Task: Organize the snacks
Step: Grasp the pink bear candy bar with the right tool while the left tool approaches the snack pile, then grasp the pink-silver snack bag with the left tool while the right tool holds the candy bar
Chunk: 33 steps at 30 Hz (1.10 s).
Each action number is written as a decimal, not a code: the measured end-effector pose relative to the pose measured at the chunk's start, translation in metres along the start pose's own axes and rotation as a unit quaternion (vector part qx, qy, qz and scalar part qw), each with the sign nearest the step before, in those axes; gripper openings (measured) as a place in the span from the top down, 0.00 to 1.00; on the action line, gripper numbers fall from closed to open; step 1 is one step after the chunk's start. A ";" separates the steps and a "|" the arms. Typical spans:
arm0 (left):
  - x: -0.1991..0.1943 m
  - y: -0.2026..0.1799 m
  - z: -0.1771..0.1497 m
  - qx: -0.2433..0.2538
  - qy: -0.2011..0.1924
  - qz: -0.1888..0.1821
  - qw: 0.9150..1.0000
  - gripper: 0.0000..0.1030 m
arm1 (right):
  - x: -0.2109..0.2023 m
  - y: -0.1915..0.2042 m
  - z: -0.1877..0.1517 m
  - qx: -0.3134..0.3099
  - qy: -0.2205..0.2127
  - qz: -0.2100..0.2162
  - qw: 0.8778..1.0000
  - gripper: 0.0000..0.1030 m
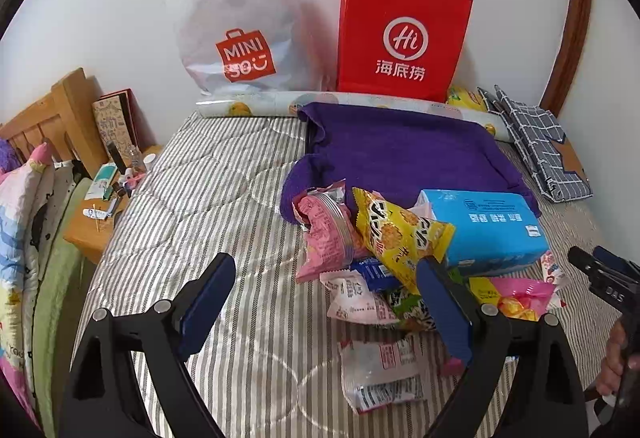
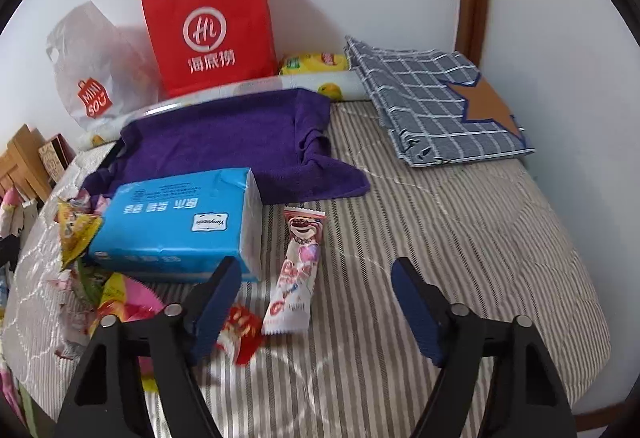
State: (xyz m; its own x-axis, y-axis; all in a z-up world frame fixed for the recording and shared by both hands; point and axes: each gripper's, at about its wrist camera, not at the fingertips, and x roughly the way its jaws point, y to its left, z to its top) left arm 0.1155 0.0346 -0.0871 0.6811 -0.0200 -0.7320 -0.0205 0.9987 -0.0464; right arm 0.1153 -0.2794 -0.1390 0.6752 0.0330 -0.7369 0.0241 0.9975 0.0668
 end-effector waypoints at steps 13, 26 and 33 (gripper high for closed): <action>0.034 0.009 0.017 -0.010 0.030 -0.004 1.000 0.11 | 0.054 0.002 0.014 -0.011 0.050 0.019 0.999 0.48; 0.039 0.039 0.019 -0.033 0.039 0.013 0.999 0.11 | 0.080 -0.004 0.005 -0.018 0.076 0.029 0.996 0.74; 0.048 0.042 0.019 -0.035 0.048 0.014 0.998 0.13 | 0.075 -0.003 0.004 -0.031 0.063 0.026 0.997 0.80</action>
State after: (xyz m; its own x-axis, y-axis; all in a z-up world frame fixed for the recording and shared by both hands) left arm 0.1618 0.0762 -0.1113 0.6056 -0.0008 -0.7957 -0.0907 0.9934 -0.0700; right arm 0.1690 -0.2806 -0.1918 0.5766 0.0883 -0.8123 -0.0562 0.9961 0.0684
